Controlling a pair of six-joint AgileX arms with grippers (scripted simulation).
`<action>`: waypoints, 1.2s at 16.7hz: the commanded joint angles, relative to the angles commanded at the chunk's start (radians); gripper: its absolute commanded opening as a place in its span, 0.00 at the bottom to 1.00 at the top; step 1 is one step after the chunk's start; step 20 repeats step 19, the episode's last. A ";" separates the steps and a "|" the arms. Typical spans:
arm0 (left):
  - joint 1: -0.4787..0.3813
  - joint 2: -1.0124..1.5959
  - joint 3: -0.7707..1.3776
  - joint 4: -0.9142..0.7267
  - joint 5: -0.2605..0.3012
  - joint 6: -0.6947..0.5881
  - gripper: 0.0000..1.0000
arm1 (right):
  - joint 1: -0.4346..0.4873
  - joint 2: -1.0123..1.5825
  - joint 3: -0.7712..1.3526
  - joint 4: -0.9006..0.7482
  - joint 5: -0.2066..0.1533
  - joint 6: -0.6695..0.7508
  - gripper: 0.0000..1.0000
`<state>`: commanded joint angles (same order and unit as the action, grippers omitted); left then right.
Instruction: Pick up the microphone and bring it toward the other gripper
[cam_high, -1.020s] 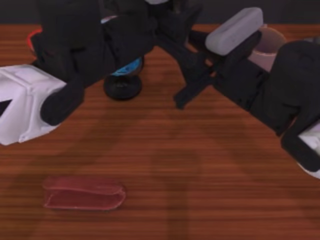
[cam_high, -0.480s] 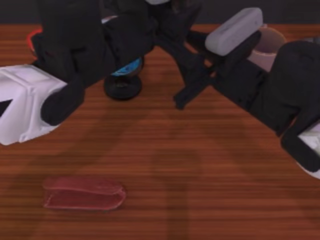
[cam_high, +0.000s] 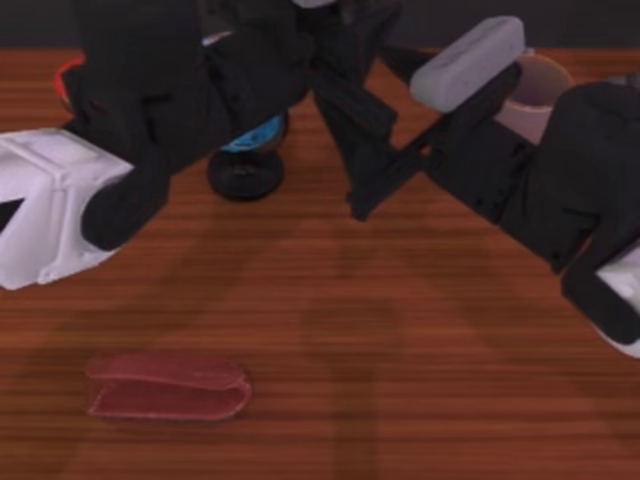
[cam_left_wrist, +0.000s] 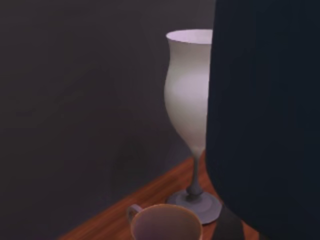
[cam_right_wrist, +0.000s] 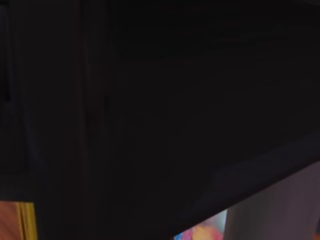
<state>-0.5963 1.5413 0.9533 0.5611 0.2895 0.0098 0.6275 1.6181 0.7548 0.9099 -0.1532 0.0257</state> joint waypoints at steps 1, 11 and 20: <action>0.000 0.000 0.000 0.000 0.000 0.000 0.00 | 0.000 0.000 0.000 0.000 0.000 0.000 1.00; 0.024 -0.014 -0.014 -0.005 0.020 0.003 0.00 | -0.008 -0.040 -0.041 -0.004 -0.007 0.000 1.00; 0.162 -0.096 -0.084 -0.013 0.139 0.006 0.00 | -0.036 -0.269 -0.256 -0.015 -0.048 0.001 1.00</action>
